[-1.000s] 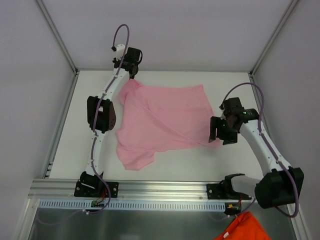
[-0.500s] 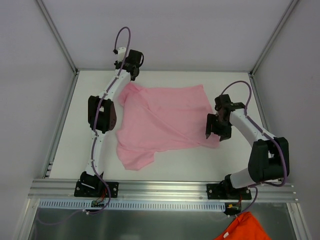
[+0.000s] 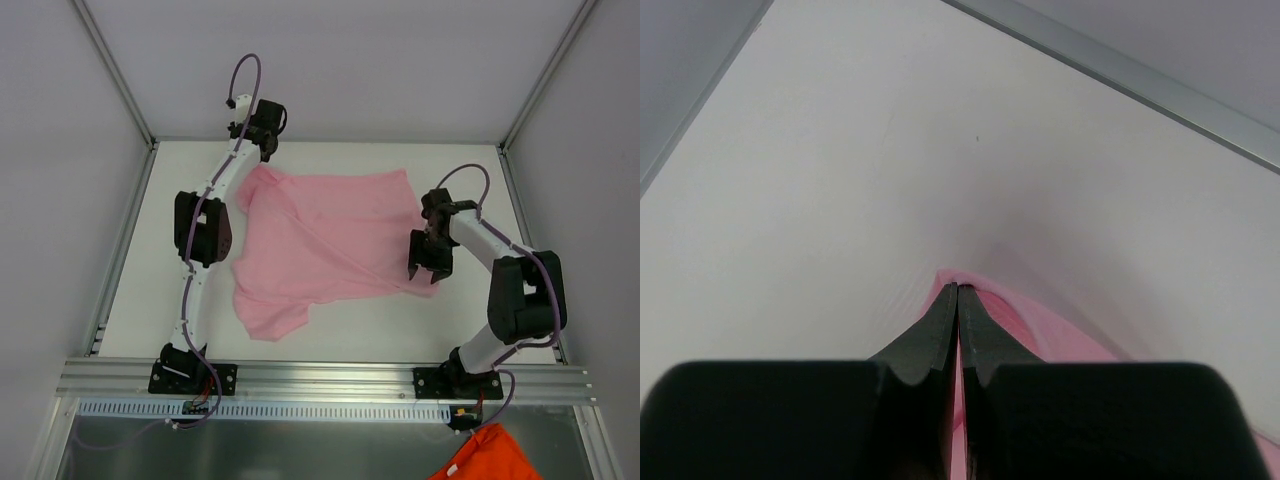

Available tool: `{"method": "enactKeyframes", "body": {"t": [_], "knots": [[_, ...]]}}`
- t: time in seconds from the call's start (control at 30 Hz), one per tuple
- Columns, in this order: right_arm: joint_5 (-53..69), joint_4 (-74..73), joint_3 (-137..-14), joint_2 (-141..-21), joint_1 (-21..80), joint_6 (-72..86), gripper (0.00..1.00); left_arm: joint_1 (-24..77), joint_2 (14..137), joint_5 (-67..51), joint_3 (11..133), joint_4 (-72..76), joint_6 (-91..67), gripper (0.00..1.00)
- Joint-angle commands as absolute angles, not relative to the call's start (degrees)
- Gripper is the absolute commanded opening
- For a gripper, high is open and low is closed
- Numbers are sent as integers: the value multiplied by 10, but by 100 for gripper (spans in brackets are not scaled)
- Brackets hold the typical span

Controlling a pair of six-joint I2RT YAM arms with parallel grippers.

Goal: Fold and stack the t-shirts
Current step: Flatten out the tshirt

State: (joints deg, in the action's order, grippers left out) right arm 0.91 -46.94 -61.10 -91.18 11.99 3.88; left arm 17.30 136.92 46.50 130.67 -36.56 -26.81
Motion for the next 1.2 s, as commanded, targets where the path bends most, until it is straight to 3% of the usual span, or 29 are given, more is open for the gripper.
{"method": "enactKeyframes", "body": {"t": [0.0,0.53,0.8,0.93,1.17], "knots": [[2,-497,-632,-930,128,48,59,178,1311,466,1307,-360,-265,0],[-25,-497,-620,-940,129,48,59,185,1286,467,1291,-358,-252,0],[-21,-524,-651,-933,130,40,27,185,1280,472,1290,-356,-243,0],[-23,-528,-664,-933,129,40,1,185,1274,474,1288,-349,-234,0],[-59,-511,-667,-933,130,53,1,185,1270,473,1282,-352,-236,0]]}}
